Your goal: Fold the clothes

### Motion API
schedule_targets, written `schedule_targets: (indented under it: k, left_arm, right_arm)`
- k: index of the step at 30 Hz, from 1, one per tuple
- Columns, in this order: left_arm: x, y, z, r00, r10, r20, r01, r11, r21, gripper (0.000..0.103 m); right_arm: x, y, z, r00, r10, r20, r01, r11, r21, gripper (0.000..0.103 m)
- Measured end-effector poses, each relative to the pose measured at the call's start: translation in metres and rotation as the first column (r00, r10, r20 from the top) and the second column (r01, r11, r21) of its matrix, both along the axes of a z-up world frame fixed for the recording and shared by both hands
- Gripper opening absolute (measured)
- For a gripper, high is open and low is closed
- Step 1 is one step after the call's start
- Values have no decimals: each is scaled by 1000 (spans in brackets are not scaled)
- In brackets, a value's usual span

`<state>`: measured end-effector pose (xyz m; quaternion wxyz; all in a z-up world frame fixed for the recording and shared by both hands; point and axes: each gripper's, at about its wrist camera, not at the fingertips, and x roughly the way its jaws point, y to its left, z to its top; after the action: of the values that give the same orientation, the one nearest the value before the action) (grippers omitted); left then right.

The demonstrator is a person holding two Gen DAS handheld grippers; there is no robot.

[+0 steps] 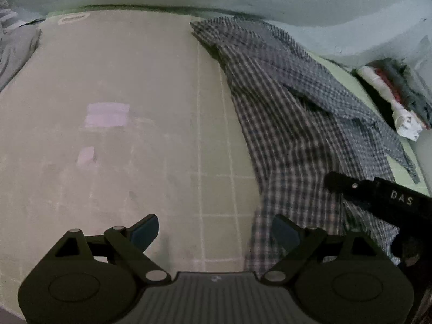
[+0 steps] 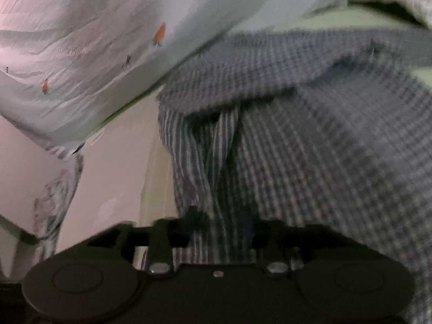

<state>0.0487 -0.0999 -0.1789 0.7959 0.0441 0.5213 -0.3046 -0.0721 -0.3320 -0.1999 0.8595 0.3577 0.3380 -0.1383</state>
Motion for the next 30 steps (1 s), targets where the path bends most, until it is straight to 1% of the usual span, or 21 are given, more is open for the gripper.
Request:
schedule_targets:
  k: [2, 4, 7, 8, 9, 10, 11, 12, 14, 15, 16, 17, 18, 20, 21, 23, 24, 25, 27, 29, 30]
  left_arm:
    - [-7, -5, -3, 1000, 8, -9, -8, 1000, 15, 91]
    - [-12, -8, -7, 1000, 18, -20, -18, 999, 30, 91]
    - [-16, -13, -9, 999, 33, -25, -31, 999, 43, 91]
    - [-18, -14, -8, 999, 30, -23, -29, 999, 45, 91]
    - [-19, -14, -8, 999, 27, -21, -26, 999, 47, 91]
    - [-20, -15, -7, 1000, 24, -18, -23, 999, 49, 91]
    - [-22, -15, -6, 1000, 21, -16, -20, 998, 51, 91]
    - [-23, -16, -6, 1000, 19, -14, -18, 998, 53, 91]
    - [-26, -17, -4, 1000, 13, -10, -12, 998, 56, 91]
    - [-27, -17, -2, 1000, 7, -3, -7, 999, 53, 91]
    - [-29, -17, 1, 1000, 2, 6, -3, 999, 48, 91]
    - [-30, -17, 2, 1000, -2, 13, 2, 999, 45, 91]
    - [-31, -18, 2, 1000, -6, 16, 5, 999, 48, 91]
    - [-32, -21, -1, 1000, -13, 16, 12, 997, 70, 91]
    - [-32, -23, -2, 1000, -17, 16, 16, 997, 80, 91]
    - [-33, -24, -2, 1000, -24, 15, 23, 995, 97, 91]
    - [-33, -24, -1, 1000, -25, 17, 23, 995, 95, 91]
    - [-34, -24, 0, 1000, -25, 20, 23, 995, 93, 91]
    - [-33, -24, 0, 1000, -15, 25, 13, 996, 90, 91]
    - [-31, -25, 3, 999, -3, 32, 1, 996, 86, 91]
    - [-30, -26, 4, 999, 3, 36, -6, 996, 84, 91]
  right_arm:
    - [1, -1, -10, 1000, 32, 1, -32, 996, 80, 46]
    - [1, -2, -17, 998, 58, 8, -58, 988, 146, 52]
    - [0, 5, -21, 994, 111, 4, -110, 979, 171, 53]
    - [-2, 5, -22, 992, 125, 1, -123, 975, 185, 50]
    - [-4, 5, -22, 991, 134, 0, -131, 969, 209, 35]
    - [-6, 4, -22, 990, 144, -1, -140, 962, 233, 6]
    - [-8, 3, -23, 988, 154, -2, -149, 955, 256, 3]
    - [-13, -1, -20, 989, 142, 30, -145, 942, 304, 3]
    - [-29, -14, -8, 987, 76, 144, -130, 899, 418, 3]
    - [-36, -20, -1, 982, 44, 183, -122, 889, 441, 3]
    - [-41, -27, 3, 984, 26, 175, -101, 894, 437, 3]
    - [-42, -30, 5, 991, 36, 126, -82, 921, 382, 3]
    - [-41, -31, 6, 996, 59, 61, -74, 953, 294, 3]
    - [-36, -25, 1, 990, 95, -101, -82, 989, 125, 8]
    - [-35, -22, -1, 985, 97, -144, -85, 992, 91, 12]
    - [-36, -18, -3, 983, 94, -157, -80, 993, 91, 23]
    - [-36, -17, -1, 983, 96, -155, -84, 993, 81, 38]
    - [-36, -16, 1, 983, 98, -154, -88, 994, 71, 46]
    - [-37, -22, 6, 987, 79, -137, -76, 997, 23, 49]
    - [-37, -29, 13, 992, 53, -115, -57, 998, -34, 69]
    - [-38, -32, 16, 994, 41, -103, -47, 997, -62, 91]
